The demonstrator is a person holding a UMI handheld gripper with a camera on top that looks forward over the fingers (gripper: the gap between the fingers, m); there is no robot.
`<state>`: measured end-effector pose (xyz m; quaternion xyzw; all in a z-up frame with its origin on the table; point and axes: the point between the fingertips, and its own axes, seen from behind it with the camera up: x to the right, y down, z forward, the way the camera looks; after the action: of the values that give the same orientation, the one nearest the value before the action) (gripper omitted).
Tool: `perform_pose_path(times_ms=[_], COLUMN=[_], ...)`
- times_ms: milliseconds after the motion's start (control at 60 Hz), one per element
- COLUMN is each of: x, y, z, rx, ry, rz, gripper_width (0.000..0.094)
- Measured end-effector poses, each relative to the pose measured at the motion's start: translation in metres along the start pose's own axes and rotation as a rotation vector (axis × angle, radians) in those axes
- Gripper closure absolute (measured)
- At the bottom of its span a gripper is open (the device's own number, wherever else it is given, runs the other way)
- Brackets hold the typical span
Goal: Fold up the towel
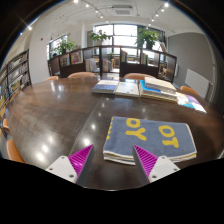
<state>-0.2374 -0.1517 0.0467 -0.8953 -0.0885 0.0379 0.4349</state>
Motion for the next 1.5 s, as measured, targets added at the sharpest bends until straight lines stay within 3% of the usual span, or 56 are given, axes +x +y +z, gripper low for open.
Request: perform_pose_path(times_ms=[200,217,317,517,717,800,917,1033,1233,1300,1500], x=[0.003,-0.003,0.001,0.028,0.025,0.041,0.097,0.164,0.255,0.271,0.298], y=[-0.012,-0.022,-0.012,-0.015,-0.016,-0.041,-0.087,-0.108,-0.066,-0.038,-0.013], z=[0.057,0.084,0.088,0.108,0.1,0.079,0.041,0.021,0.024,0.031,0.019], rx=[-0.031,-0.035,-0.081,-0.034,-0.091,-0.036,0.049,0.077,0.0,-0.042,-0.091], ry=[0.051,0.059,0.088,0.209,0.16,0.125,0.179,0.211,0.206,0.184,0.212], rz=[-0.001,0.001,-0.011,0.003,0.009,0.046,0.032,0.036,0.074,0.094,0.073], gripper_width=[0.0234,0.0246,0.0355,0.0833,0.0881,0.0881,0.0881,0.0882,0.0831,0.0717,0.0169])
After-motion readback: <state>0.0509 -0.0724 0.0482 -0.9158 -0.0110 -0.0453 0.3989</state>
